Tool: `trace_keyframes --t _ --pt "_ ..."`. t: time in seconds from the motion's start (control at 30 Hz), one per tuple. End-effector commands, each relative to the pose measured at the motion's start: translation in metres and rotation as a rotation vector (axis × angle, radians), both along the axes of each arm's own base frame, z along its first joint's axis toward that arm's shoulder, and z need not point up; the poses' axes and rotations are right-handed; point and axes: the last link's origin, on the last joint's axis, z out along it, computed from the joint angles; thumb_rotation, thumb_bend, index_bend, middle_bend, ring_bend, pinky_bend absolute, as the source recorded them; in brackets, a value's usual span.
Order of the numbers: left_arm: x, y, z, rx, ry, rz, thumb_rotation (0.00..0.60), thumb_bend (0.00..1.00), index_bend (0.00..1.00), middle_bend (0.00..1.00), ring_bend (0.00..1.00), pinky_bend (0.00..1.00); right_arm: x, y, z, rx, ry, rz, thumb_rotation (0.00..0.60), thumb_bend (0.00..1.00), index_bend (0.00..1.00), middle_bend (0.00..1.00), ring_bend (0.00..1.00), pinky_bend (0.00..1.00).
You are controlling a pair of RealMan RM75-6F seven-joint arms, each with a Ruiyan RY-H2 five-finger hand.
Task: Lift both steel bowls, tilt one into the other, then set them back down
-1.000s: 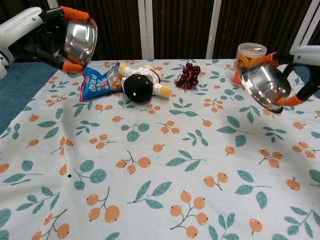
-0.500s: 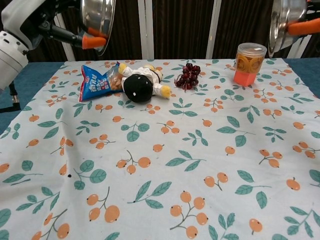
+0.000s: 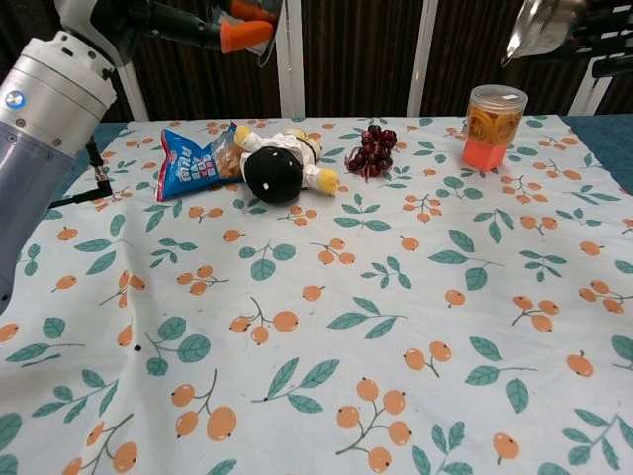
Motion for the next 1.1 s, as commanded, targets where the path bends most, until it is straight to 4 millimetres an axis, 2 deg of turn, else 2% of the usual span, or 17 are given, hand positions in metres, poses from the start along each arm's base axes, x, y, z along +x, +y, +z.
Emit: trace_keyframes --t 0.03,0.07,0.17,0.57,0.87,1.1 --pt "-0.013 -0.019 0.004 -0.009 -0.007 -0.051 0.6 0.38 0.48 0.6 0.48 0.67 0.013 0.006 -0.006 0.044 -0.002 0.041 0.6 0.37 1.0 0.98 0.98 1.0" --pt "-0.011 -0.012 0.005 -0.019 0.005 -0.05 0.6 0.38 0.48 0.6 0.48 0.67 0.015 0.008 -0.008 0.052 -0.006 0.05 0.6 0.37 1.0 0.98 0.98 1.0" --pt "-0.006 -0.015 -0.001 -0.028 0.0 -0.054 0.6 0.38 0.48 0.6 0.48 0.67 0.02 0.014 -0.013 0.079 -0.019 0.069 0.6 0.37 1.0 0.98 0.98 1.0" --pt "0.006 -0.003 -0.012 -0.028 -0.002 -0.027 0.6 0.38 0.49 0.6 0.48 0.67 0.036 0.037 -0.031 0.169 -0.08 0.145 0.6 0.37 1.0 0.98 0.98 1.0" --pt "0.013 -0.002 -0.02 -0.035 0.002 -0.04 0.6 0.38 0.49 0.6 0.48 0.67 0.052 0.054 -0.036 0.217 -0.118 0.228 0.6 0.38 1.0 0.98 0.98 1.0" --pt "0.022 -0.007 -0.025 -0.043 0.0 -0.061 0.6 0.38 0.49 0.6 0.48 0.67 0.065 0.061 -0.038 0.226 -0.133 0.251 0.6 0.38 1.0 0.98 0.98 1.0"
